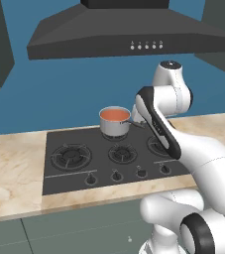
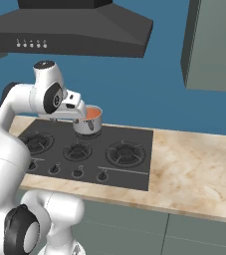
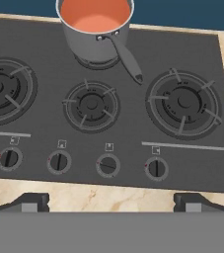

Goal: Wait until the marinara sauce is simmered to a deep red color and then turn off the stove.

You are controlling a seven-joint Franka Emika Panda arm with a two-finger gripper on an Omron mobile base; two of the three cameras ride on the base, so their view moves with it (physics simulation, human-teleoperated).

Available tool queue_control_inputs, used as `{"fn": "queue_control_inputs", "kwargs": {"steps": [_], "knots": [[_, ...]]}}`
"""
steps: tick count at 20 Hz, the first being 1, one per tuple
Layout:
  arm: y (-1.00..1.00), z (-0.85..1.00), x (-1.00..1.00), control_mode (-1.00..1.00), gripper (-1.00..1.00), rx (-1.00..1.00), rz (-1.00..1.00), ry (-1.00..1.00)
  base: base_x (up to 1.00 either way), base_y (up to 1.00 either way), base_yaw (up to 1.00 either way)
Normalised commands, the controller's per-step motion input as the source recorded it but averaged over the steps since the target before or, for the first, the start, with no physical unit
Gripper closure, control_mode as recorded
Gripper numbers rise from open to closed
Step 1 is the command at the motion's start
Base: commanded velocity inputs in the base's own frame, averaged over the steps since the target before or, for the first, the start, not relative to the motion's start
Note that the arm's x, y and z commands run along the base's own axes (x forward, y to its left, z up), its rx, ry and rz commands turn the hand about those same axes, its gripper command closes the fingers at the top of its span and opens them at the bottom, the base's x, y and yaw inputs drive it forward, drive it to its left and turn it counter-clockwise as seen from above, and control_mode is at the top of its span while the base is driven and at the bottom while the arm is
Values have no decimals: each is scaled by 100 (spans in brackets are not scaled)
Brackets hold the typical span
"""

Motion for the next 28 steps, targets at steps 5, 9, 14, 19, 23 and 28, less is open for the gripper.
{"fn": "queue_control_inputs", "kwargs": {"steps": [5,9,14,19,23,28], "knots": [[0,0,0,-100,-100,0,0,0,0,0,0],[0,0,0,-100,-100,0,0,0,0,0,0],[0,0,0,-100,-100,0,0,0,0,0,0],[0,0,0,-100,-100,0,0,0,0,0,0],[0,0,0,-100,-100,0,0,0,0,0,0],[0,0,0,-100,-100,0,0,0,0,0,0]]}}
